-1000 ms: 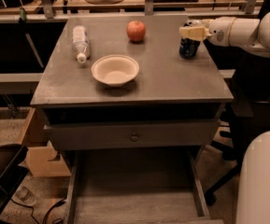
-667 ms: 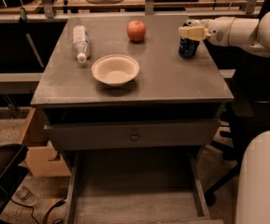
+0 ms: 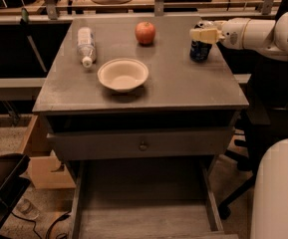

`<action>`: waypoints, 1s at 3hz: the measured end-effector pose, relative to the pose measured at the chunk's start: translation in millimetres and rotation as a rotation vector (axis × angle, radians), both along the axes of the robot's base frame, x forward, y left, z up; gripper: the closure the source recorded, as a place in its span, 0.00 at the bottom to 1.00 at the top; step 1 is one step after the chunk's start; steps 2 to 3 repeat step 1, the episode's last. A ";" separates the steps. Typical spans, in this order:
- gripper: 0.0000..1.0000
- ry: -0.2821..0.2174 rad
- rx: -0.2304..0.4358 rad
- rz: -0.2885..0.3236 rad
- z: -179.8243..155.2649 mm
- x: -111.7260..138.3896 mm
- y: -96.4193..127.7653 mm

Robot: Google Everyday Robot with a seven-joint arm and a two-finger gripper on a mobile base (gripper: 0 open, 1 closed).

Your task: Pick pepsi can from middle drawer and place on counter

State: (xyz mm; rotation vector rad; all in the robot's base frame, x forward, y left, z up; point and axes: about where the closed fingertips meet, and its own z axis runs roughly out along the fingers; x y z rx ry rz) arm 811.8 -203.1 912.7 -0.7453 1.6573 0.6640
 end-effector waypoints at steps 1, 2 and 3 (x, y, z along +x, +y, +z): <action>0.13 0.000 0.000 0.000 0.0 0.0 0.0; 0.13 0.000 0.000 0.000 0.0 0.0 0.0; 0.13 0.000 0.000 0.000 0.0 0.0 0.0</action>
Offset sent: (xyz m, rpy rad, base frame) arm 0.0000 0.0000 0.0000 0.0000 0.0000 0.0000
